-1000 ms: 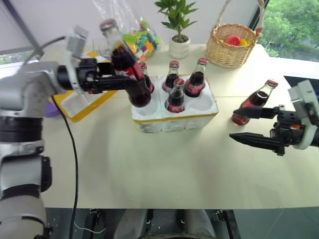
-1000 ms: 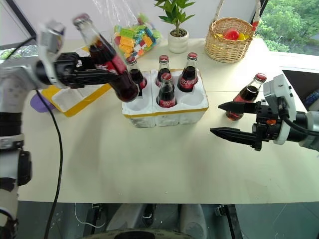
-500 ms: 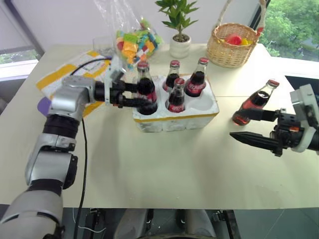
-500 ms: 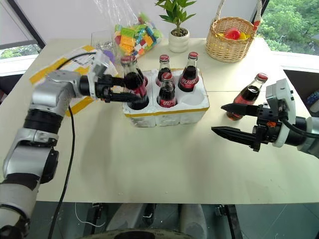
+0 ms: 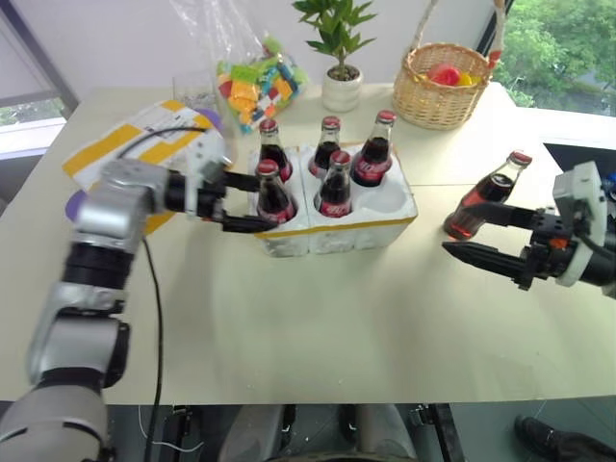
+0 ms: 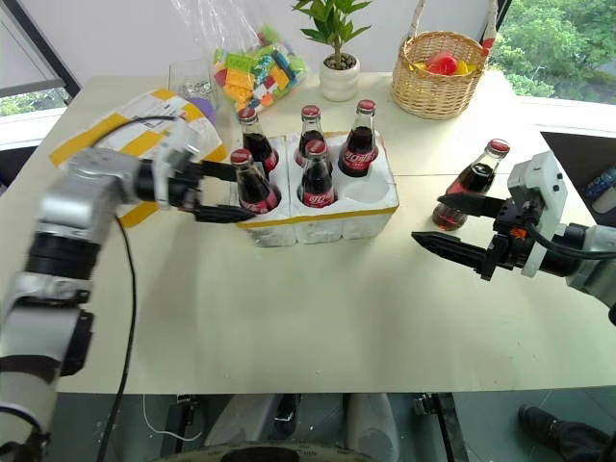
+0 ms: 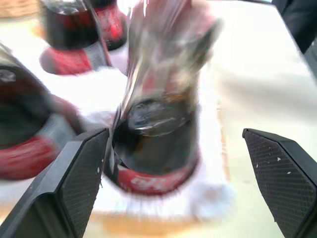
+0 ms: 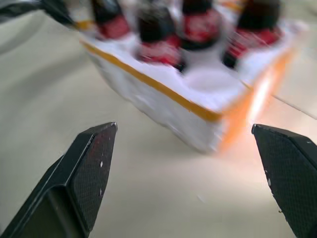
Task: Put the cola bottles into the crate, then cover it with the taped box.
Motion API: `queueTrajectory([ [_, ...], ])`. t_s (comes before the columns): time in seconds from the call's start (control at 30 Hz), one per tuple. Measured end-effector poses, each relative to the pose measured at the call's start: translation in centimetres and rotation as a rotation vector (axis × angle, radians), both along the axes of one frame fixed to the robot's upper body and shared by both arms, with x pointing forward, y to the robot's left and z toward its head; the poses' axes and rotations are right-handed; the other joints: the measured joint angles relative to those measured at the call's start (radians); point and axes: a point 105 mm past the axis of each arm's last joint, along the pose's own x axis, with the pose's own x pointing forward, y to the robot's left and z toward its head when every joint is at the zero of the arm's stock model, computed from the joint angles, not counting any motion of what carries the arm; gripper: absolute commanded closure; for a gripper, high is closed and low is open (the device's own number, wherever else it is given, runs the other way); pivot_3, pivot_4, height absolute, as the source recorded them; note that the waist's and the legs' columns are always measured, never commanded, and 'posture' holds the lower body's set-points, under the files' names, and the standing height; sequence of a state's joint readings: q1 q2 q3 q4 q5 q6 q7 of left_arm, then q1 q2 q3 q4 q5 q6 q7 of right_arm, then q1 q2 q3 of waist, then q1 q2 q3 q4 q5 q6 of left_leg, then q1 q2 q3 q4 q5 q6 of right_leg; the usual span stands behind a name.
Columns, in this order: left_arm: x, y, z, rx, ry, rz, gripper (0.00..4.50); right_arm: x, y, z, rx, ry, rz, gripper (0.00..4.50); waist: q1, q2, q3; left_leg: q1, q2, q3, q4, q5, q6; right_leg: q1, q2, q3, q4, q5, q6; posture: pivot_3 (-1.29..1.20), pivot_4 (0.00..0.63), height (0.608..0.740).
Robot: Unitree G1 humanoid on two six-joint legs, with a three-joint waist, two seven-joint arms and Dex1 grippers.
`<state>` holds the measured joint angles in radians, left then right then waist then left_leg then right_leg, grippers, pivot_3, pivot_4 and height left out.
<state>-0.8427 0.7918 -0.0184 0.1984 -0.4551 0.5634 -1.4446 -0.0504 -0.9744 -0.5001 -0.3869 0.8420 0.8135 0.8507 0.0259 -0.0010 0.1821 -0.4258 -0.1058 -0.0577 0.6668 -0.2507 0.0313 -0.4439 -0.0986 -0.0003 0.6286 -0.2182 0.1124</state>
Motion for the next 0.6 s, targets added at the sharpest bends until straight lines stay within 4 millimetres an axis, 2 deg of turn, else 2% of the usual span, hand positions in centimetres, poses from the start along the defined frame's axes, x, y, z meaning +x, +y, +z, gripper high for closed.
queueTrajectory([
  [0.07,-1.8,0.8,1.5,-0.022,0.012,-0.020,0.02,-0.1,-0.8,-0.6,0.013,0.011,-0.066,0.00,0.000,0.001,0.000,0.001,0.000,0.000,0.000,0.000,0.000,0.001,0.000,0.000,0.000,0.000,0.000,0.00,0.150,0.732],
  [0.17,-4.2,1.9,2.0,-0.040,0.079,-0.022,0.02,0.0,-2.0,-1.4,0.054,0.011,-0.191,0.00,0.002,0.001,0.000,0.001,0.000,0.000,0.000,-0.002,0.003,0.002,0.000,0.000,-0.001,0.000,0.000,0.00,0.150,0.732],
  [0.23,-5.4,2.1,1.6,-0.026,0.096,-0.018,0.02,0.3,-2.8,-1.8,0.088,0.005,-0.278,0.00,0.002,0.001,-0.001,0.003,0.000,0.000,0.000,-0.002,0.004,0.004,0.000,0.000,-0.001,0.000,0.000,0.00,0.150,0.732],
  [0.33,-7.2,1.7,-0.2,0.002,0.133,-0.029,0.02,1.0,-4.1,-2.3,0.093,-0.012,-0.416,0.00,0.003,0.001,-0.001,0.006,0.000,0.000,0.000,-0.002,0.004,0.006,0.000,0.001,0.000,0.000,0.000,0.00,0.150,0.732],
  [0.6,-8.3,0.0,-1.8,-0.023,0.133,-0.009,0.02,3.7,-5.9,-3.4,0.183,-0.025,-0.596,0.00,0.007,0.001,-0.001,0.007,0.000,0.000,0.000,-0.002,0.003,0.006,0.000,0.001,0.000,0.000,0.000,0.00,0.150,0.732],
])
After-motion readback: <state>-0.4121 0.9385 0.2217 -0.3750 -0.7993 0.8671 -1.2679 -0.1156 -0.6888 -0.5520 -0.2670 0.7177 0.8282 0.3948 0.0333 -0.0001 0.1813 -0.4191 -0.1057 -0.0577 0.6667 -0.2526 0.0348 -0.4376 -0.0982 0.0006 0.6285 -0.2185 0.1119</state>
